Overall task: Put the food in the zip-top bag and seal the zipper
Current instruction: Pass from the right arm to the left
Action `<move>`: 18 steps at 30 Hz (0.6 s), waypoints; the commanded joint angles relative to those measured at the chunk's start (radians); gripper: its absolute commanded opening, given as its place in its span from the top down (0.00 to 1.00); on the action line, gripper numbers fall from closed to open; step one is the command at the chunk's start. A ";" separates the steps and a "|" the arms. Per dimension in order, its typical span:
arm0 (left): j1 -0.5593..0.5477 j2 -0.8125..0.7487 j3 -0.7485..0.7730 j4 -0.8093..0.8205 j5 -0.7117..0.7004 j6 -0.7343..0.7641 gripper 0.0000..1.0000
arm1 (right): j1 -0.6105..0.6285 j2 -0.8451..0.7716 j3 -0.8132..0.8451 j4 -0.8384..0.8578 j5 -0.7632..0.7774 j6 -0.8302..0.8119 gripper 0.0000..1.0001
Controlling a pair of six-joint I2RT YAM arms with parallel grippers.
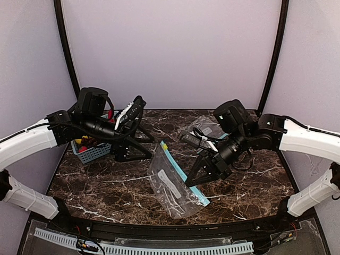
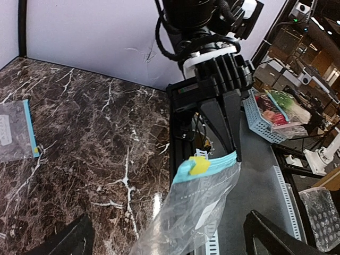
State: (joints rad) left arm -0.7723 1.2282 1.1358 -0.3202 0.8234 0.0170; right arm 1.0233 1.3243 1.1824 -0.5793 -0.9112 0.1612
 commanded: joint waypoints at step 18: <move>0.004 0.065 -0.009 0.088 0.243 -0.052 0.65 | 0.025 0.043 0.031 0.015 -0.068 -0.023 1.00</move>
State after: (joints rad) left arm -0.7719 1.2968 1.1271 -0.1940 1.0489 -0.0586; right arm 1.0401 1.3712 1.1988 -0.5827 -0.9756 0.1501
